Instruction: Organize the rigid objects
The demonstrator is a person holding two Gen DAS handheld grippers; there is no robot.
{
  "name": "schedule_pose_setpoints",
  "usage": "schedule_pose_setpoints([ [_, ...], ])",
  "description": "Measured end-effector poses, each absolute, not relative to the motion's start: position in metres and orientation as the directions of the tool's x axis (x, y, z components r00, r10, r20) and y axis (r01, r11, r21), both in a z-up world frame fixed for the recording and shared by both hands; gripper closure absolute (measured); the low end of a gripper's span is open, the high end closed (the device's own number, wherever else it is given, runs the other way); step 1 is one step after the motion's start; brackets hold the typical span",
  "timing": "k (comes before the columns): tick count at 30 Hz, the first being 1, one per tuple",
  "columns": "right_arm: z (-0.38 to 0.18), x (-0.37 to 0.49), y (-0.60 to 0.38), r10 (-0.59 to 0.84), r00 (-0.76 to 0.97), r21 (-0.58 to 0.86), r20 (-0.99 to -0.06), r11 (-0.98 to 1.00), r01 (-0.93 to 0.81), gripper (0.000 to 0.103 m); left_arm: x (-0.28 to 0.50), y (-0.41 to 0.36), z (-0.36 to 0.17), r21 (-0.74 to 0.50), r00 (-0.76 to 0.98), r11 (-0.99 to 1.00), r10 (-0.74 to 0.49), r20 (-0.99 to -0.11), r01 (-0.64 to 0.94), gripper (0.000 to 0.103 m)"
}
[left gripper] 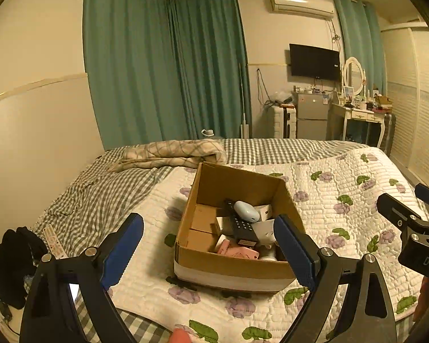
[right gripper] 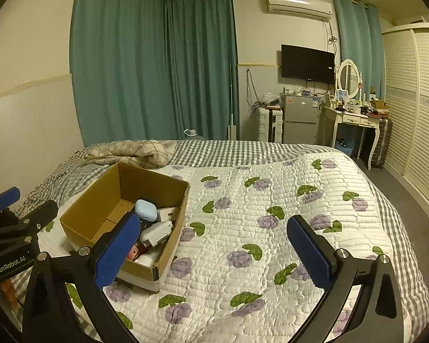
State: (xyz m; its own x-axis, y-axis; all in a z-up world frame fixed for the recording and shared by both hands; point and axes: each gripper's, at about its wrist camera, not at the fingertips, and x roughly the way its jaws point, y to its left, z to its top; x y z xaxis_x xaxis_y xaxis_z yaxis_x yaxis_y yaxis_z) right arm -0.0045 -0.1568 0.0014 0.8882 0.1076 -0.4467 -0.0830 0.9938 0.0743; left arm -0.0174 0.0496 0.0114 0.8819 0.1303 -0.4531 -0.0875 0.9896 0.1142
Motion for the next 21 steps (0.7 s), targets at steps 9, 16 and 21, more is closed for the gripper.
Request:
schedule_pose_setpoints([
  [9,0.0011,-0.0038,-0.1563,0.107,0.887,0.073,-0.449,0.994,-0.083,0.0,-0.0183,0.0508,0.0091,0.097,0.88,0.992,0.119,-0.459,-0.083,0.008],
  [16,-0.0048,-0.0013,-0.1565,0.11,0.882,0.076,-0.458,0.994,-0.085,0.0,-0.0191,0.0488,0.0088,0.099,0.879,0.992,0.113,-0.462,-0.076,0.008],
  [21,-0.0057,-0.0009,-0.1555,0.107,0.883,0.068,-0.458,0.994,-0.085,0.0,-0.0198,0.0477,0.0088,0.099,0.88,0.992,0.11,-0.463,-0.073,0.008],
])
